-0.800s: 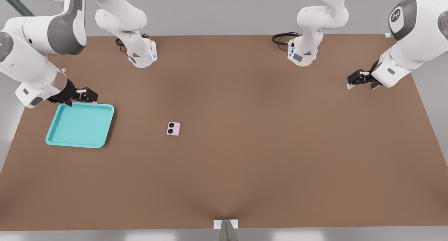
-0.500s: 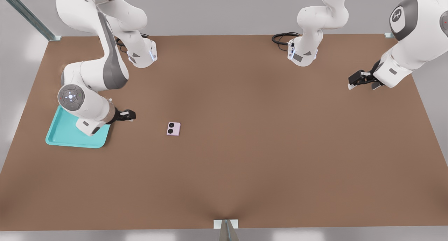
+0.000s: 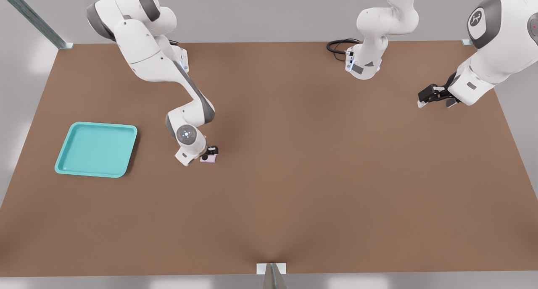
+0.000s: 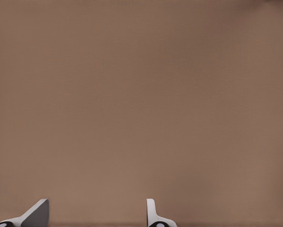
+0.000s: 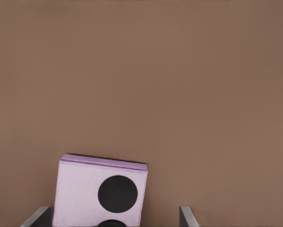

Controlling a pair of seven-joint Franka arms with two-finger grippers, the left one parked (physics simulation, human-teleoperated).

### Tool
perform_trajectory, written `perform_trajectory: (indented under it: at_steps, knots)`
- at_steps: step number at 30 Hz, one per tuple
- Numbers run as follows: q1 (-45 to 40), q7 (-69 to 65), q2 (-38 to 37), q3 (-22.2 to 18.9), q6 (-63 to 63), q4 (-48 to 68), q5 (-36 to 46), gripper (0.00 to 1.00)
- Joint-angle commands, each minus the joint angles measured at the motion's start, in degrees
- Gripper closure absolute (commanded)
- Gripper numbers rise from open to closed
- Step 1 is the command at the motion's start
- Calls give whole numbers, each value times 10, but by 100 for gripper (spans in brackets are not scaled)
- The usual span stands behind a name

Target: Keep left arm still and place phone on the tray with right arm

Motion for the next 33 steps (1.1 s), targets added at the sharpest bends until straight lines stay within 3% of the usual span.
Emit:
perform_trajectory:
  at_steps: [1,18,19,21,33]
  knots:
    - [5,243,5,0,90,0,0,0]
    - [0,242,14,0,108,-44,-25,0]
    - [3,241,12,0,108,-44,-25,8]
    - [4,241,13,0,108,-44,-25,13]
    - [-1,233,13,2,106,-44,-42,13]
